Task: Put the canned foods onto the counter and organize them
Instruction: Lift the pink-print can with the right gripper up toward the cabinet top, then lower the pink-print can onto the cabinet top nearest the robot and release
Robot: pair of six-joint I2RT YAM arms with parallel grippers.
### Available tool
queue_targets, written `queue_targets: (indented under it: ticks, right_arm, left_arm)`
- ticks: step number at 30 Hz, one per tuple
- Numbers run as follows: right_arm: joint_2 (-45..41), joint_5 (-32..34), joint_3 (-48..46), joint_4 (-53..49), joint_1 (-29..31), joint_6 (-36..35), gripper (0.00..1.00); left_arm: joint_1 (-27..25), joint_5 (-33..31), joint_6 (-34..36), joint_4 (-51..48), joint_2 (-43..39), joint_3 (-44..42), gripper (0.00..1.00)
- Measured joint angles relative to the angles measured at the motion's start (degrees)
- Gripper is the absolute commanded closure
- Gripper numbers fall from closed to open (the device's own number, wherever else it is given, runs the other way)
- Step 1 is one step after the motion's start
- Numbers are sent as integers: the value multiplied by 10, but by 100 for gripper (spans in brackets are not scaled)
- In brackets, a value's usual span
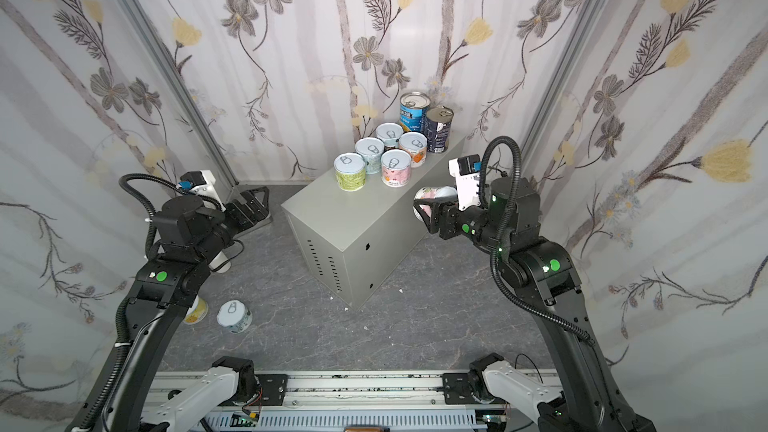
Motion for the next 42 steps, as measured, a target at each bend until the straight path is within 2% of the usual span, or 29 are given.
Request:
queue_targets:
  ticks: [12,19,31,34,39,42]
  right_arm:
    - [166,122,194,-128,126,-65,46]
    - [257,164,289,-170,148,-77,47]
    - [381,193,407,-206,167,-88,46]
    - [393,203,411,-218,168,-90,40]
    - [405,209,415,-212,168,-95,24]
    - [411,214,416,-213,168,-98,20]
  left_arm:
    - [-1,-12,15,-8,7,-43,0]
    - [-1,-10,15,-6,8,-87,0]
    - [0,-4,15,7,-3,-139,0]
    - [0,-3,15,8,-4,-149,0]
    - [0,1,14,12,-2,-158,0]
    - [0,2,14,15,-1,-158,0]
